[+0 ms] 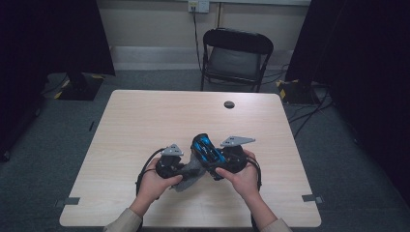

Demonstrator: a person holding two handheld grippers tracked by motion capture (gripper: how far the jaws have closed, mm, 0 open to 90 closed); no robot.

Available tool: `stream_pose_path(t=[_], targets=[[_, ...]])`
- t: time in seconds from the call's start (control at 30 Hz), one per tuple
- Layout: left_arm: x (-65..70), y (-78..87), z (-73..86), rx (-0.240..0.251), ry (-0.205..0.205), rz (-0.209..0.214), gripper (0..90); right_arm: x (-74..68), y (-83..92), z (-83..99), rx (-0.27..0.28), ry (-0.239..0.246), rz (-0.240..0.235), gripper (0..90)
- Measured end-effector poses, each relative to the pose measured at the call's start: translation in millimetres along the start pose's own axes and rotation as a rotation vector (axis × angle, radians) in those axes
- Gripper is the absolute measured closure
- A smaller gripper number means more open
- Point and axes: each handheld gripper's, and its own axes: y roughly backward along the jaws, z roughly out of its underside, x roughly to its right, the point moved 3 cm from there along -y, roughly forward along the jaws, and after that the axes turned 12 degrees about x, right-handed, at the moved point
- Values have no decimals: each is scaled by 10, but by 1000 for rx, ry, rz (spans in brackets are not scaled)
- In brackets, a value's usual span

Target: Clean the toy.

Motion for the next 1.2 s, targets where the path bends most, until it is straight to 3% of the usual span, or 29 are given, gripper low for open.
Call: stream_pose_path(t=[0.4,0.8,1.03,1.13,1.2], targets=[[126,-59,7,-23,-35,52,704,14,-57,-63,22,-12,19,264],[234,-137,15,-54,-81,68,704,35,-59,-103,11,2,41,264],[309,-185,52,-81,-99,110,704,66,-63,-146,19,-12,51,264],[293,-173,66,-96,-92,108,703,81,-48,-167,25,-16,54,264],[245,-133,70,-100,-87,79,701,95,-27,-171,32,-18,48,264]])
